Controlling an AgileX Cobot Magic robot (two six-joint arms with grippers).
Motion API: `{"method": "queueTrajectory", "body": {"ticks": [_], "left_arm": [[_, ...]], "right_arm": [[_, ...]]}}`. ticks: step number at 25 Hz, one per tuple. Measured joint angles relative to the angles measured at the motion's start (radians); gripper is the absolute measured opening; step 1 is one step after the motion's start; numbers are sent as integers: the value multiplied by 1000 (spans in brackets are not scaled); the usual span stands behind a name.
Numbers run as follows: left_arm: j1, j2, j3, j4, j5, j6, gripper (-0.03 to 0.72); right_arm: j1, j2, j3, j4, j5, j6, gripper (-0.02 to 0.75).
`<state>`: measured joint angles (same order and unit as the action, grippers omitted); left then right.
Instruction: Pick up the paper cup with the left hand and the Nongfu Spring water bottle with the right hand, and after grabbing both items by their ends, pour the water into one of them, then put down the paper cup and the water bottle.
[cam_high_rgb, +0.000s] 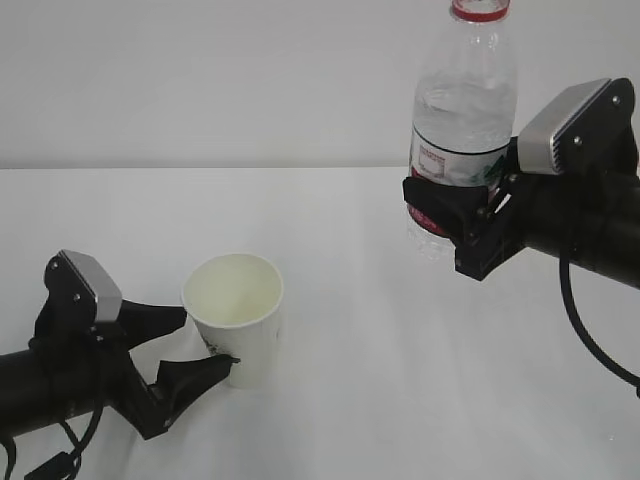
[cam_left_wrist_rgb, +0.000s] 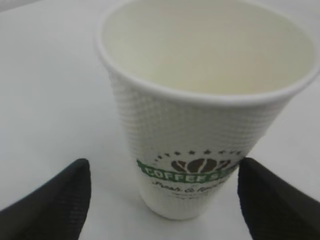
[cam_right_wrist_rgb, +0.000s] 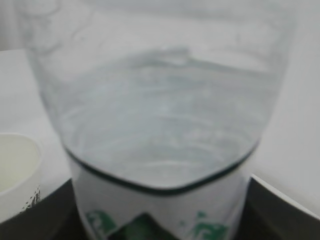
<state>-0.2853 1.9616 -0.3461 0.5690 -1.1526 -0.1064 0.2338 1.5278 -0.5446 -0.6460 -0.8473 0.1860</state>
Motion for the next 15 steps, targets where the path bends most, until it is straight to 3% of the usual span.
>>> {"method": "queueTrajectory", "body": {"ticks": [15], "left_arm": [[0,11,-47,87,0,-57,691]], "right_arm": [[0,0,0,1,0,0,470]]}}
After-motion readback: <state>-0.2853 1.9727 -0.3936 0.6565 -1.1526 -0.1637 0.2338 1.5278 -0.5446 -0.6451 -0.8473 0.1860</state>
